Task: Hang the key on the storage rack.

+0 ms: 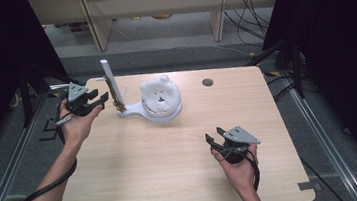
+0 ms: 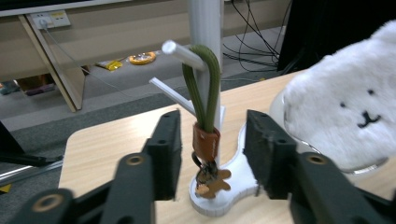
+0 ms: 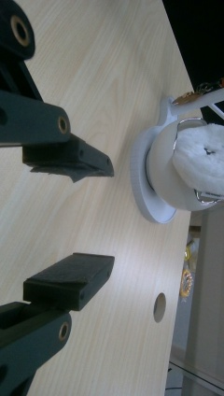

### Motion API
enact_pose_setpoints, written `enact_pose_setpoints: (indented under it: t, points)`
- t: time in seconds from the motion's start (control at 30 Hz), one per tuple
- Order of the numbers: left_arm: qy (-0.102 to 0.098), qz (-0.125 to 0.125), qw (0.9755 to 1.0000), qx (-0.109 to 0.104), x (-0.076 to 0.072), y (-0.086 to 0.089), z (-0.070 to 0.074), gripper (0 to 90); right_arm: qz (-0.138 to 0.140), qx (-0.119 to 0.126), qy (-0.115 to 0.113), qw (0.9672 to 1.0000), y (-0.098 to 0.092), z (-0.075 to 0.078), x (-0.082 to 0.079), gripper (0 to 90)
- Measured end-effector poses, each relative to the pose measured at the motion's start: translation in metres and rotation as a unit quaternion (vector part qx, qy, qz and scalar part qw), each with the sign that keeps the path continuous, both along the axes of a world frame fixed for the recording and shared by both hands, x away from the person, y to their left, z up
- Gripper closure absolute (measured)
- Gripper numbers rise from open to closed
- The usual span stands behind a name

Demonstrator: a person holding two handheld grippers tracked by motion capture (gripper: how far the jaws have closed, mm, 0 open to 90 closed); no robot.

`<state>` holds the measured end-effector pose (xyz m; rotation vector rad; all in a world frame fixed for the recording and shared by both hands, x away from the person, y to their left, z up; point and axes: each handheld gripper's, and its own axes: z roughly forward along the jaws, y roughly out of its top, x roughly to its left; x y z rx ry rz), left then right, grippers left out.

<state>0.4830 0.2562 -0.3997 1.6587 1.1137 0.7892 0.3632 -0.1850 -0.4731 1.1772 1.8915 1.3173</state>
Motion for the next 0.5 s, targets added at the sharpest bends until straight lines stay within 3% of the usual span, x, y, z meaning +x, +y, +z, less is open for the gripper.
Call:
enact_pose_setpoints:
  t: [0.1, 0.3, 0.33, 0.4, 0.5]
  points:
    - [-0.001, -0.005, 1.0000, 0.002, -0.008, 0.002, -0.003, 44.8, -0.008, 0.001, 0.009, 0.9999, -0.001, 0.001, -0.001, 50.2]
    - [-0.004, -0.011, 0.9999, -0.004, -0.025, 0.005, -0.010, 39.3, -0.009, 0.003, 0.010, 0.9999, -0.003, 0.000, -0.001, 49.8]
    - [-0.005, -0.011, 0.9999, -0.005, -0.028, 0.006, -0.011, 38.7, -0.019, 0.011, 0.024, 0.9995, -0.003, 0.001, -0.003, 49.7]
    - [-0.009, -0.012, 0.9999, -0.007, -0.034, 0.007, -0.014, 37.9, -0.009, 0.001, 0.005, 0.9999, -0.005, -0.001, 0.000, 49.6]
    - [-0.015, -0.015, 0.9997, -0.013, -0.045, 0.009, -0.021, 36.6, -0.015, 0.002, 0.012, 0.9998, -0.006, -0.001, 0.000, 49.4]
